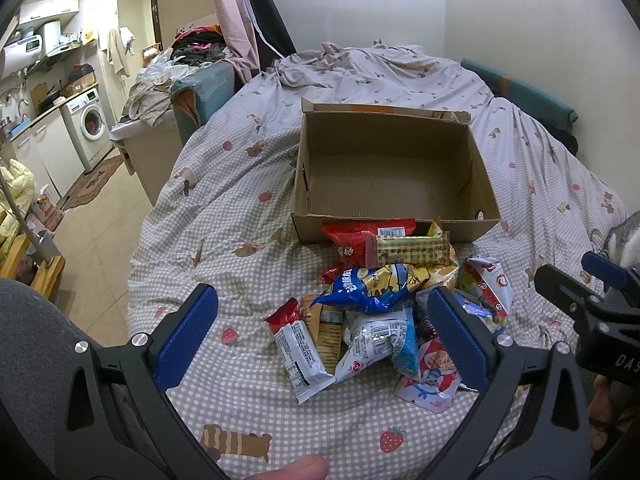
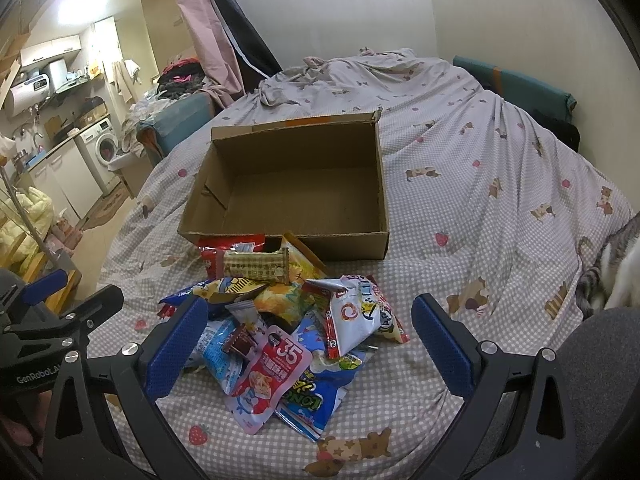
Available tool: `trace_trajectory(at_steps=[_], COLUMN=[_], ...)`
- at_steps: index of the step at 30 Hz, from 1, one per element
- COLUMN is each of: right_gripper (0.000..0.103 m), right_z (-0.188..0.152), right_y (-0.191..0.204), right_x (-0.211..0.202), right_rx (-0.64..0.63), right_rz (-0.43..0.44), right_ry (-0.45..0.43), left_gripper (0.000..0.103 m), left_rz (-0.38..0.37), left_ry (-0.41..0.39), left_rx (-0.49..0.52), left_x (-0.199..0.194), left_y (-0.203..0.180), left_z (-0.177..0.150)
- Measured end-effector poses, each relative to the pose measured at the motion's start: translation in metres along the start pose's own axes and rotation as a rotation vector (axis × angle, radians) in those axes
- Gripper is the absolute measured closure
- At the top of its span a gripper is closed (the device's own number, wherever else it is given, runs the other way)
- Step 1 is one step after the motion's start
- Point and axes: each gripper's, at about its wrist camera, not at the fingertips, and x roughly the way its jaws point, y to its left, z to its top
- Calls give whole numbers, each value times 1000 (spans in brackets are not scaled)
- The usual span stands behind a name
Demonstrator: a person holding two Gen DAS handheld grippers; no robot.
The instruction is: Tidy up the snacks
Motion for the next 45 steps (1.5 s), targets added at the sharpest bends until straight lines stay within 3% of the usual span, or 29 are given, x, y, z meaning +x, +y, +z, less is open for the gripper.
trace_trajectory(at_steps=[36,45], right_gripper=[0,0], right_z=[0,29], right_y=[-1,-38], right_x=[0,1], right_rx=[6,135], right_rz=[-4,45], right_ry=[1,35], left_gripper=[0,0], left_rz=[-1,-14], left_ry=[3,86], left_rx=[-3,-82], left_x=[0,12], left_y=[1,26], left_z=[0,23])
